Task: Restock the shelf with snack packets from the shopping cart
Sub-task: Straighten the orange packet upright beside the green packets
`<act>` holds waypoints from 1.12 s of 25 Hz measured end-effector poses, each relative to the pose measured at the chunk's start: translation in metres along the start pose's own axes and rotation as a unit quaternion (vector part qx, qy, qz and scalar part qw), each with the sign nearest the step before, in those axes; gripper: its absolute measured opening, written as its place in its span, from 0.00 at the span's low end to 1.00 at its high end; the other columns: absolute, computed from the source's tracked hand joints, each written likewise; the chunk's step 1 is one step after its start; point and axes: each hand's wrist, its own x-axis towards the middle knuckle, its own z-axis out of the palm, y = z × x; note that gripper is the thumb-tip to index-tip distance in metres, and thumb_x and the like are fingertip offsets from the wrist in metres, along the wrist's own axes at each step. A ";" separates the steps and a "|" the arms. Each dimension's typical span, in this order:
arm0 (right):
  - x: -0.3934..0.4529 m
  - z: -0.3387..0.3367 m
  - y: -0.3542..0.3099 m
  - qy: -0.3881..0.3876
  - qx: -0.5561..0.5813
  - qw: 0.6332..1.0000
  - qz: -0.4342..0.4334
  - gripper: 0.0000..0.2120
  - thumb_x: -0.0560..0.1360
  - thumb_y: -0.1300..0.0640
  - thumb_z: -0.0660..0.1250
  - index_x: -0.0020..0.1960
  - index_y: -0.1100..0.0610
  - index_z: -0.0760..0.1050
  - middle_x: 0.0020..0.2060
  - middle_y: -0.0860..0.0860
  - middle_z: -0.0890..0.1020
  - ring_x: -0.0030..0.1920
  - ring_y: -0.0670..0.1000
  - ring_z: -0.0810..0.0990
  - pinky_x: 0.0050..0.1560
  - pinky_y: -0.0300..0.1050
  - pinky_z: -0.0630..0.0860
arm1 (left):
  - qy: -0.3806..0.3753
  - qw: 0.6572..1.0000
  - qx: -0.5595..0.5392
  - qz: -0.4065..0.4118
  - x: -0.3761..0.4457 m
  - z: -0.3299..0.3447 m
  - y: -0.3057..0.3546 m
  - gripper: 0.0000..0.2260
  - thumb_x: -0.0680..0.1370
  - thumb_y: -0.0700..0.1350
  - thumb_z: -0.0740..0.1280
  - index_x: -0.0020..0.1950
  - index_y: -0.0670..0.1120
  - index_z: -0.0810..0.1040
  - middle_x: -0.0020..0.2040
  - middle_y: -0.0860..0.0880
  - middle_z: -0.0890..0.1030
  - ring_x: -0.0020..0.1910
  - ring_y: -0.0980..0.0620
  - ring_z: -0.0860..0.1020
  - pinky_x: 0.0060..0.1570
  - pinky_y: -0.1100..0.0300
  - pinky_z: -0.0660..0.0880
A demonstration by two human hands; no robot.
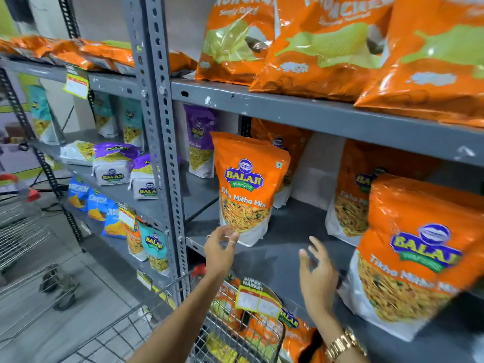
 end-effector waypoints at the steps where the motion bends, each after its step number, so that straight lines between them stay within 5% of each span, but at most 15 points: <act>1: -0.003 -0.013 -0.002 0.034 0.003 0.999 -0.010 0.15 0.73 0.64 0.65 0.59 0.61 0.73 0.53 0.61 0.80 0.51 0.53 0.78 0.44 0.31 0.70 | -0.018 1.000 -0.004 0.008 -0.009 0.005 0.007 0.09 0.74 0.44 0.67 0.52 0.42 0.77 0.45 0.48 0.79 0.45 0.52 0.77 0.40 0.68 0.71; 4: -0.013 -0.054 -0.001 0.127 -0.005 0.991 -0.034 0.09 0.73 0.66 0.64 0.52 0.64 0.75 0.46 0.63 0.81 0.43 0.55 0.77 0.42 0.37 0.73 | -0.049 0.998 -0.019 0.029 -0.033 0.024 0.023 0.07 0.73 0.42 0.67 0.50 0.41 0.77 0.40 0.49 0.78 0.38 0.56 0.75 0.34 0.75 0.71; 7: -0.017 -0.092 0.010 0.178 -0.040 0.982 -0.056 0.10 0.71 0.60 0.61 0.47 0.65 0.75 0.41 0.64 0.80 0.42 0.57 0.75 0.41 0.35 0.66 | -0.101 0.993 -0.043 0.046 -0.056 0.047 0.032 0.06 0.73 0.42 0.68 0.48 0.44 0.76 0.37 0.50 0.78 0.38 0.56 0.76 0.37 0.74 0.71; 10: -0.015 -0.126 0.020 0.204 -0.070 0.975 -0.046 0.12 0.71 0.55 0.60 0.48 0.63 0.74 0.43 0.64 0.79 0.44 0.59 0.76 0.44 0.45 0.69 | -0.145 0.986 -0.051 0.058 -0.075 0.069 0.040 0.07 0.72 0.42 0.69 0.49 0.46 0.76 0.36 0.51 0.78 0.38 0.56 0.76 0.39 0.69 0.72; 14: -0.008 -0.163 0.038 0.212 -0.089 0.973 0.012 0.11 0.71 0.61 0.68 0.52 0.63 0.71 0.48 0.64 0.76 0.44 0.64 0.77 0.45 0.56 0.74 | -0.187 0.979 -0.048 0.059 -0.099 0.100 0.054 0.09 0.72 0.43 0.70 0.51 0.46 0.76 0.36 0.53 0.77 0.38 0.56 0.76 0.37 0.74 0.72; 17: -0.002 -0.182 0.059 0.167 -0.084 0.979 0.085 0.20 0.70 0.55 0.70 0.56 0.63 0.68 0.54 0.63 0.74 0.49 0.64 0.77 0.48 0.59 0.75 | -0.239 0.970 -0.027 0.037 -0.114 0.125 0.059 0.18 0.71 0.45 0.70 0.59 0.44 0.74 0.44 0.50 0.77 0.45 0.50 0.77 0.41 0.69 0.73; 20: 0.000 -0.188 0.075 0.058 -0.042 0.983 0.168 0.28 0.69 0.52 0.70 0.63 0.62 0.65 0.59 0.61 0.75 0.59 0.62 0.74 0.55 0.55 0.71 | -0.336 0.940 -0.057 0.009 -0.131 0.152 0.055 0.26 0.68 0.51 0.72 0.64 0.50 0.68 0.53 0.56 0.75 0.53 0.56 0.76 0.43 0.71 0.74; 24: -0.002 -0.188 0.079 -0.056 -0.005 0.981 0.186 0.15 0.71 0.49 0.67 0.53 0.53 0.68 0.48 0.54 0.78 0.42 0.49 0.76 0.37 0.42 0.71 | -0.337 0.935 -0.103 -0.030 -0.143 0.177 0.046 0.38 0.54 0.66 0.73 0.60 0.55 0.67 0.53 0.61 0.75 0.55 0.59 0.75 0.39 0.76 0.75; 28: 0.003 -0.174 0.082 -0.079 -0.001 0.983 0.163 0.15 0.70 0.49 0.69 0.52 0.54 0.69 0.47 0.53 0.80 0.44 0.49 0.78 0.37 0.41 0.73 | -0.310 0.945 -0.105 -0.025 -0.129 0.173 0.036 0.38 0.52 0.71 0.71 0.56 0.56 0.67 0.52 0.58 0.77 0.53 0.60 0.77 0.44 0.69 0.77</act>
